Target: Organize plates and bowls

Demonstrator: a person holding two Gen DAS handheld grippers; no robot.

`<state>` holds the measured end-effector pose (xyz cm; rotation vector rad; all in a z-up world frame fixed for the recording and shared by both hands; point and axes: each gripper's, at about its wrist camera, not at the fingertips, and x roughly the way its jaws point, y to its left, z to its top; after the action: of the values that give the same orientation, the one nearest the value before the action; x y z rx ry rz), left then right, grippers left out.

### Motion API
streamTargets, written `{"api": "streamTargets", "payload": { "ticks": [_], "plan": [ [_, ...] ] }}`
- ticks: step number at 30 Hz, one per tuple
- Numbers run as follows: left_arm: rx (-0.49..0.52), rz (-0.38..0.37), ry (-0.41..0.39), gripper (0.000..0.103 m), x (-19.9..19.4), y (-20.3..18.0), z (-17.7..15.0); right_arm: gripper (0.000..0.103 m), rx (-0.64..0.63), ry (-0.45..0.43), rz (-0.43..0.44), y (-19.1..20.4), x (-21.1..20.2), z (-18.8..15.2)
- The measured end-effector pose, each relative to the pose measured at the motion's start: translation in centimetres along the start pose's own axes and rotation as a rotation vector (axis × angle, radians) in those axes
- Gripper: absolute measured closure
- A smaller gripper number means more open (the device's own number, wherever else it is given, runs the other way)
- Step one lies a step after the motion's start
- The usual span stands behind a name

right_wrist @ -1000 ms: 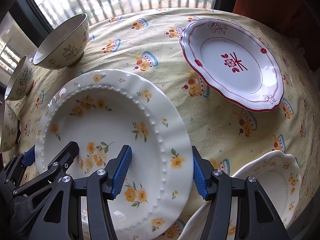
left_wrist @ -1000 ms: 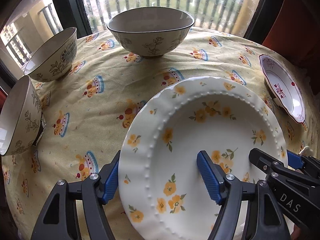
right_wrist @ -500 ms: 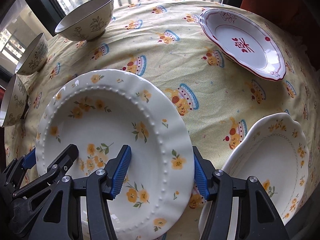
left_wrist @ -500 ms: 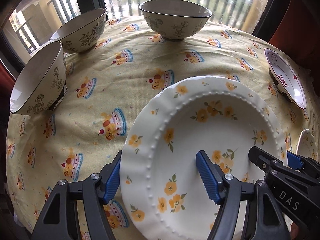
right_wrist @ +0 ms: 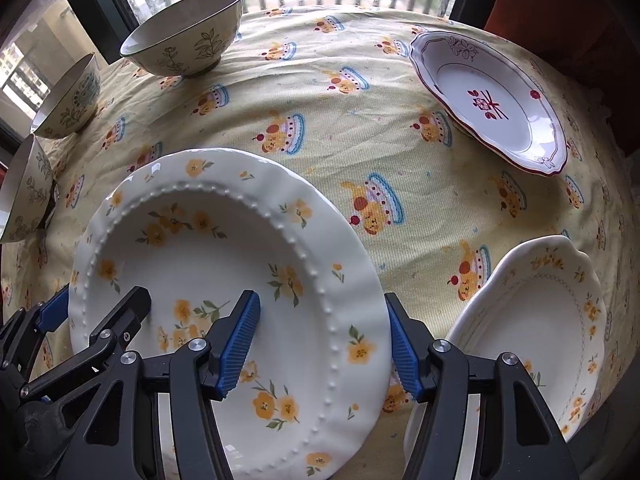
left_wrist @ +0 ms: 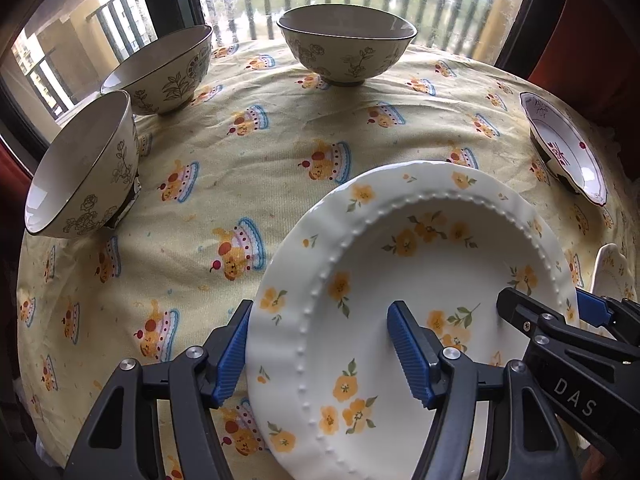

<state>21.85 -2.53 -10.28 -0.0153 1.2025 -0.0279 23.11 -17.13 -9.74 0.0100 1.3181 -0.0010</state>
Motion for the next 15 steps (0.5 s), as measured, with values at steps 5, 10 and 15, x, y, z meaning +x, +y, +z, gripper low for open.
{"api": "streamTargets", "payload": {
  "ticks": [5,10,15],
  "plan": [
    [0.010,-0.016,-0.011,0.036,-0.9,0.5,-0.5,0.037,0.025,0.004,-0.009,0.4,-0.9,-1.0],
    [0.007,-0.040,-0.040,0.036,-2.4,1.2,-0.8,0.037,0.046,-0.014,-0.020,1.0,-2.4,-1.6],
    [0.021,-0.054,-0.053,0.036,-3.9,1.4,-1.3,0.037,0.070,-0.031,-0.037,1.3,-4.0,-2.6]
  ]
}}
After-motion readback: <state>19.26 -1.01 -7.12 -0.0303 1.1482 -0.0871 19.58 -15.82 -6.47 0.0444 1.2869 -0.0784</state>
